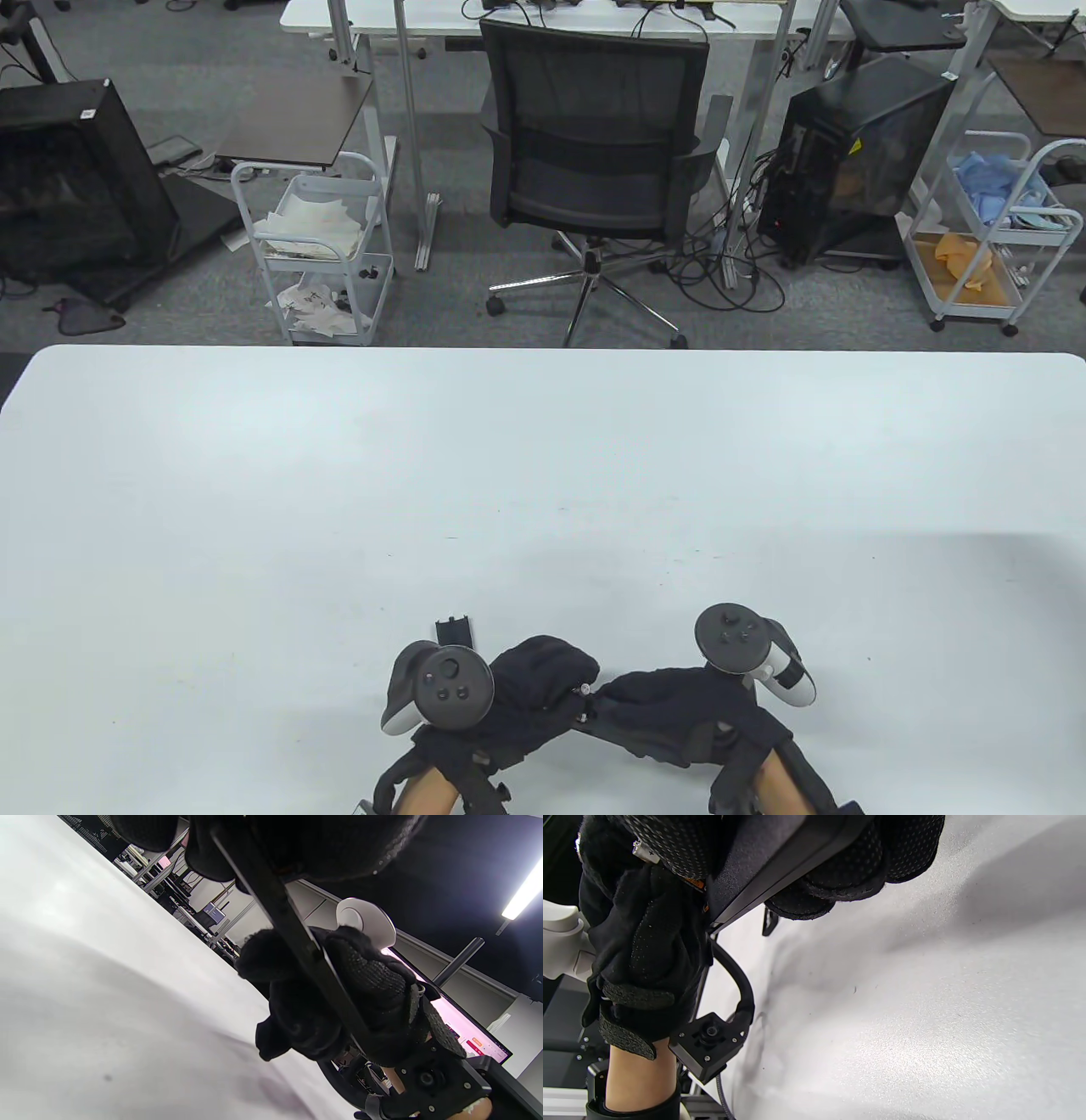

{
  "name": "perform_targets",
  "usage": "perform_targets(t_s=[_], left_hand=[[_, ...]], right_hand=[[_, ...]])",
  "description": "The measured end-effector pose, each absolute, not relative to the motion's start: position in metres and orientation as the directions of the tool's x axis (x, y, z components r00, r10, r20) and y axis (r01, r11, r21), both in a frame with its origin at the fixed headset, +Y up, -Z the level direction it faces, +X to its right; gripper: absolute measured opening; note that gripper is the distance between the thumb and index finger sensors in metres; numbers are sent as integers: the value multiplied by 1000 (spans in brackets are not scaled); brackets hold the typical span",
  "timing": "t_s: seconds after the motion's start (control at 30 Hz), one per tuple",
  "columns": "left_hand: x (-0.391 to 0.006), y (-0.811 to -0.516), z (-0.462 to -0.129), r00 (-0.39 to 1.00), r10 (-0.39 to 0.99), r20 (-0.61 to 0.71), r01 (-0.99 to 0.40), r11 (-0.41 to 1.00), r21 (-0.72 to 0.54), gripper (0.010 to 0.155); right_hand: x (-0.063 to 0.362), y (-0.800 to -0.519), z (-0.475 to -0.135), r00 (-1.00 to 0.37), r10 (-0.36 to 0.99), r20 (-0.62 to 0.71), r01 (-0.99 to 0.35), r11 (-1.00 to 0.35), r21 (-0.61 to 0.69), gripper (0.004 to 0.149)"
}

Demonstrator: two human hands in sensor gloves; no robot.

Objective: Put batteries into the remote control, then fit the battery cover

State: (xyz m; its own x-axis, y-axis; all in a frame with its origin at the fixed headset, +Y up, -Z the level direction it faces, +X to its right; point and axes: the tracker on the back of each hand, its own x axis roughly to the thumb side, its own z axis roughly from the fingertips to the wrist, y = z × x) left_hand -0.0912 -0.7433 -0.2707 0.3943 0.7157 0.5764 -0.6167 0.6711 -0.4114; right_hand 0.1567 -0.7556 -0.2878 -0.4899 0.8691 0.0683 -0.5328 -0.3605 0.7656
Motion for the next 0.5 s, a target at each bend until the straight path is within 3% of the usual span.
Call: perform_targets(t_s=[0.17, 0.5], left_hand=[[-89, -748, -273, 423, 714, 558, -580, 687, -439, 44], [-97, -761, -279, 349, 859, 374, -648, 510, -566, 51]], right_hand=[[157, -757, -289, -491, 869, 61, -533, -355, 768, 56], [159, -757, -289, -492, 870, 28, -557, -340, 758, 55]])
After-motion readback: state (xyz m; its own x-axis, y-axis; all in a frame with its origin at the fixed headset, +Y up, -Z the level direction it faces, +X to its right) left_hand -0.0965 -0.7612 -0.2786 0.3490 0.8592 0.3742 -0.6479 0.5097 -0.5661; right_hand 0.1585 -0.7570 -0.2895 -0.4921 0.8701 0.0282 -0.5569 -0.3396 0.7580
